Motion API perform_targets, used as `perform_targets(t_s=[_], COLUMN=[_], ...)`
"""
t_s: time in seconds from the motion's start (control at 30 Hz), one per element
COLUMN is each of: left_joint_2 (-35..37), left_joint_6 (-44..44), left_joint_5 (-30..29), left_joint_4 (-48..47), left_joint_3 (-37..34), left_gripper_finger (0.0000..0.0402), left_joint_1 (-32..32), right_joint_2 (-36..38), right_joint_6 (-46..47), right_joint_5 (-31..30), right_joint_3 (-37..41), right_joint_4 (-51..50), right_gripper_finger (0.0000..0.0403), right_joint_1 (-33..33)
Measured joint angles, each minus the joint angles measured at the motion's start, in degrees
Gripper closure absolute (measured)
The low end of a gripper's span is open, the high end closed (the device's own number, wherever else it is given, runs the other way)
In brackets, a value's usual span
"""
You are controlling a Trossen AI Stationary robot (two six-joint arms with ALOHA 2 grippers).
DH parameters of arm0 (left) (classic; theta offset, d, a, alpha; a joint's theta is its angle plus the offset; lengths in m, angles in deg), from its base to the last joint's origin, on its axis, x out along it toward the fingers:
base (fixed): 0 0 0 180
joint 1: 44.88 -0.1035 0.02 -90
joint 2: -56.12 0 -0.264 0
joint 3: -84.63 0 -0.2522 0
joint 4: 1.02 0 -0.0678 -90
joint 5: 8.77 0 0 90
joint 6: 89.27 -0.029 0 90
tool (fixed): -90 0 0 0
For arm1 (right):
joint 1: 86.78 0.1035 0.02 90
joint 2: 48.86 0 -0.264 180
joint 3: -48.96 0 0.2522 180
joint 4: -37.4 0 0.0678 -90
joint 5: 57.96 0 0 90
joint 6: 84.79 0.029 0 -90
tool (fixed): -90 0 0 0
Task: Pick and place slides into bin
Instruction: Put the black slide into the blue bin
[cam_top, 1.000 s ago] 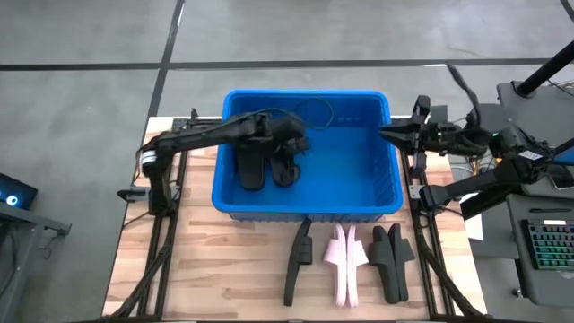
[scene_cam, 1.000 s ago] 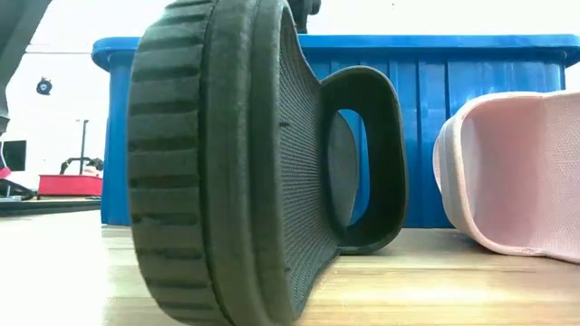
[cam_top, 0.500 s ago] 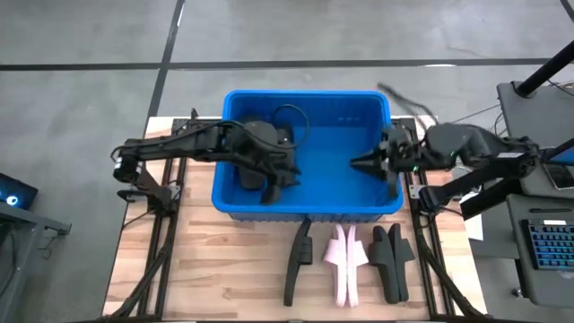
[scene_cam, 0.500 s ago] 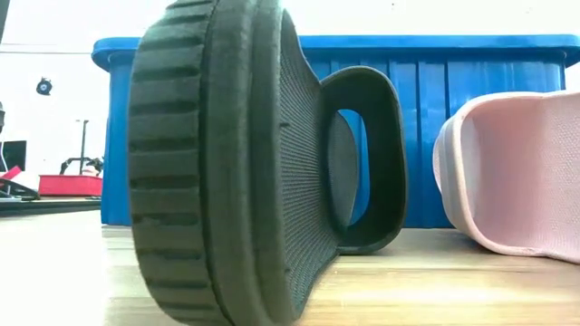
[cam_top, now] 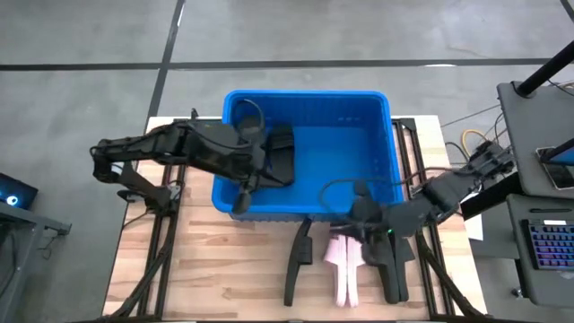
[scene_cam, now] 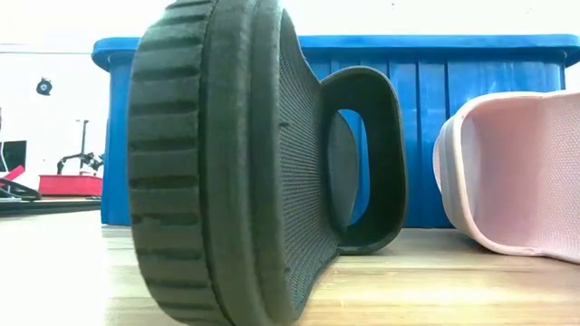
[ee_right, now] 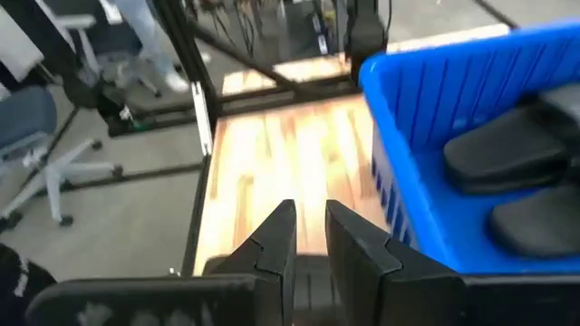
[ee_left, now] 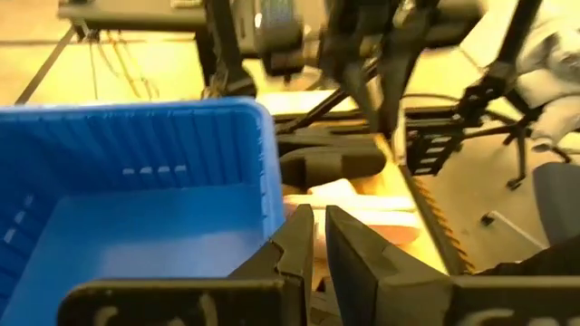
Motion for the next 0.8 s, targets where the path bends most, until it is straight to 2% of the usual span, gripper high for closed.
perform_targets(t_s=[0.2,0.3,0.43,0.6,0.8], left_joint_2=[3.9,5.8,7.6,8.6,8.0], left_joint_6=[0.1,1.1,1.5,1.5,1.5], left_joint_5=[-0.1,-0.1,-1.1,-2.3,-4.4], left_joint_4=[-0.4,-1.2,-1.2,-2.2,-4.5], left_joint_3=[0.0,0.0,0.0,0.0,-0.2], left_gripper_finger=[0.0382,0.0382,0.0382,0.0381,0.0381], left_joint_1=[0.9,0.9,0.9,0.9,0.8], right_joint_2=[-6.0,-8.5,-11.7,-16.7,-22.1], right_joint_6=[0.6,4.3,9.6,16.5,21.8], right_joint_5=[1.9,2.2,7.0,9.3,9.6], right_joint_3=[0.0,0.0,0.0,0.0,0.0], right_joint_4=[-1.4,-2.9,-6.5,-11.8,-11.7], right_gripper_finger=[0.0349,0.0348,0.0336,0.0283,0.0205], right_joint_1=[0.2,0.2,0.2,0.2,0.2])
